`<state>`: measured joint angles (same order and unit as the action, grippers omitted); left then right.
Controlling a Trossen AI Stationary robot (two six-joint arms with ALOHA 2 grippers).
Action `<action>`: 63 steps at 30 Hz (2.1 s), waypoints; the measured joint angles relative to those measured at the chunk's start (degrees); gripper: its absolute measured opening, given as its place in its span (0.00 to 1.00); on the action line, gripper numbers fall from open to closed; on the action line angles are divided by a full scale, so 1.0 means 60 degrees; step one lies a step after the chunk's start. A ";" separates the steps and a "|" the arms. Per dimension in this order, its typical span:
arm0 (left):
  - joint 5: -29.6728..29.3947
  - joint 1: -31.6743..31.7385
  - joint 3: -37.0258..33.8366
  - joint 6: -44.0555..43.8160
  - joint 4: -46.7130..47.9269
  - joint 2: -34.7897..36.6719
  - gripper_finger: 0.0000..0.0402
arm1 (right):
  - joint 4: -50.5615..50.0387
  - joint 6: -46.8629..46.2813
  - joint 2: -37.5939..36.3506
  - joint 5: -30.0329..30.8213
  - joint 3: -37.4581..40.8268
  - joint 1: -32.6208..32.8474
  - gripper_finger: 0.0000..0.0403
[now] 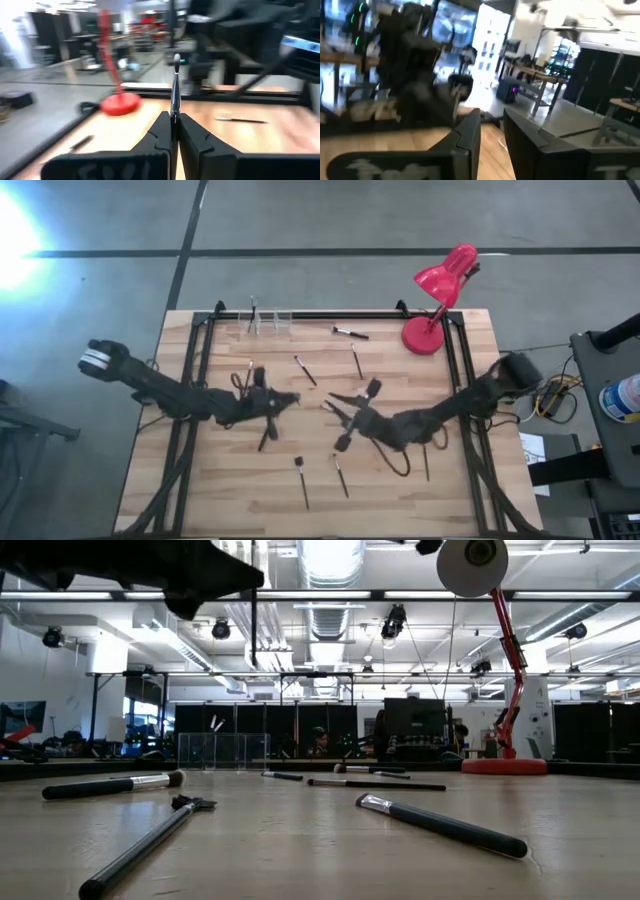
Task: Put items in baskets/containers
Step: Put the black eyeshadow brush into the transparent organizer, then put the black powder brush into the transparent organizer
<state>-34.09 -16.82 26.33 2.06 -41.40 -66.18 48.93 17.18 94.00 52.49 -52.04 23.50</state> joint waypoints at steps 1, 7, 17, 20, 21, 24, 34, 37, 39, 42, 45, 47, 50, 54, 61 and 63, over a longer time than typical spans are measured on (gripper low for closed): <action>-0.0131 0.0197 0.0000 -0.0022 0.0374 0.0255 0.03 | -0.0770 -0.0359 -0.0430 -0.0336 0.0170 0.0016 0.20; 0.0112 0.2239 0.0000 -0.0615 0.2217 0.1259 0.03 | -0.3175 -0.2400 -0.2198 -0.3528 0.1503 -0.0476 0.09; 0.1020 0.6697 0.0108 -0.0583 0.3010 0.1196 0.03 | -0.0043 -0.2547 -0.1938 -0.3834 0.4024 -0.1065 0.02; 0.1032 0.7991 0.0438 -0.0601 0.3264 0.1057 0.03 | 0.0786 -0.2541 -0.1810 -0.3837 0.4358 -0.1099 0.02; 0.1090 0.8415 0.0573 -0.0611 0.3348 0.0981 0.03 | 0.0914 -0.2544 -0.1774 -0.3847 0.4399 -0.1099 0.02; 0.1649 0.9649 0.0865 -0.0832 0.3439 0.0661 0.03 | 0.0986 -0.2513 -0.1723 -0.3832 0.4468 -0.1115 0.02; 0.2745 1.1467 0.1300 -0.1217 0.2678 -0.1499 0.03 | 0.0979 -0.2305 -0.1723 -0.3836 0.4358 -0.1107 0.02; 0.2732 1.1549 0.1290 -0.1283 0.2268 -0.2109 0.03 | 0.0979 -0.2335 -0.1723 -0.3836 0.4358 -0.1107 0.02; 0.2704 1.1563 0.1297 -0.1259 0.2240 -0.2454 0.03 | 0.0971 -0.2336 -0.1723 -0.3836 0.4358 -0.1103 0.02; 0.2634 1.1560 0.1304 -0.1139 0.2241 -0.2753 0.03 | 0.0968 -0.2333 -0.1720 -0.3836 0.4358 -0.1103 0.02; 0.2480 1.1563 0.1304 -0.1144 0.2236 -0.2838 0.05 | 0.0964 -0.2333 -0.1722 -0.3836 0.4358 -0.1103 0.02; 0.2448 1.1563 0.1318 -0.1243 0.2358 -0.2819 0.11 | 0.0960 -0.2333 -0.1723 -0.3836 0.4358 -0.1103 0.02; 0.2434 1.1563 0.1453 -0.1329 0.2795 -0.2620 0.19 | 0.0957 -0.2345 -0.1722 -0.3836 0.4358 -0.1103 0.02; 0.2437 1.1559 0.1644 -0.1260 0.3523 -0.2139 0.25 | 0.0952 -0.2370 -0.1723 -0.3836 0.4359 -0.1103 0.02; 0.2544 1.1541 0.1683 -0.0887 0.4325 -0.0804 0.25 | 0.0880 -0.2370 -0.1723 -0.3832 0.4362 -0.1103 0.02; 0.2694 1.1537 0.1683 -0.0842 0.4634 -0.0362 0.25 | 0.0877 -0.2370 -0.1723 -0.3835 0.4362 -0.1103 0.02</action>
<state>-17.93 52.40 36.42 -2.99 -13.60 -68.36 54.19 2.96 83.66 29.48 -25.87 16.88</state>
